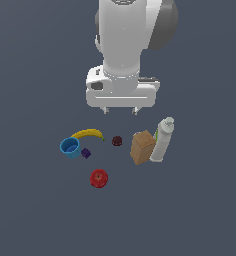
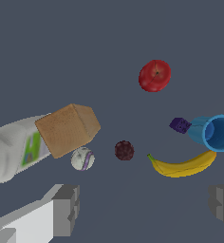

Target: Pick up a designated object from a clutter of objects.

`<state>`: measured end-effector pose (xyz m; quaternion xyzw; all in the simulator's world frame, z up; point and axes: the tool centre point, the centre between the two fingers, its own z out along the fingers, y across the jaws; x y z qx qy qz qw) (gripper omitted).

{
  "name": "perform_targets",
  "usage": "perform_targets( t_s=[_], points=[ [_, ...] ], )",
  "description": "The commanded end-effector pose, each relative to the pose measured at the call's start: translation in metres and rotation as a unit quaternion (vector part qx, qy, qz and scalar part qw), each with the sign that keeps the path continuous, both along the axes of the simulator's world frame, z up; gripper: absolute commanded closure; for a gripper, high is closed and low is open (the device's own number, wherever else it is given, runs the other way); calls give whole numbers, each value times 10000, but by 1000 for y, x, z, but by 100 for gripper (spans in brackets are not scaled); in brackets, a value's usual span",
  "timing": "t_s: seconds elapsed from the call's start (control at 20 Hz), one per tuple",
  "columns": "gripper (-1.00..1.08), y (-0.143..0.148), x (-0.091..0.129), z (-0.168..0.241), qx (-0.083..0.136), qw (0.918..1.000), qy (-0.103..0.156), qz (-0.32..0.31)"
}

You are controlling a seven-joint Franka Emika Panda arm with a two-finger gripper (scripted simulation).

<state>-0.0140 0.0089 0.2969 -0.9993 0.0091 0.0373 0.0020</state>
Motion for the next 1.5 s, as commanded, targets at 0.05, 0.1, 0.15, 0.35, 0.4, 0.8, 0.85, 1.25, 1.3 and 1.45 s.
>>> perform_targets(
  t_s=[0.05,0.1,0.15,0.35,0.4,0.8,0.85,1.25,1.3,1.45],
  points=[
    [-92,0,0,0,-2,10000,1,-3],
    [-92,-1,0,0,-7,10000,3,-12],
    [-92,-2,0,-1,-15,10000,6,-26],
    [-92,-8,1,-4,-68,9999,30,-134],
    [-92,-10,1,-4,-78,9998,35,-157],
    [-92,-8,1,-8,-82,9999,29,-74],
    [-92,-7,1,-11,-82,10000,26,-26],
    [-92,8,-1,-42,-80,9977,-26,669],
    [-92,11,-2,-48,-78,9968,-35,795],
    [-92,21,-5,-67,-71,9924,-65,1229]
  ],
)
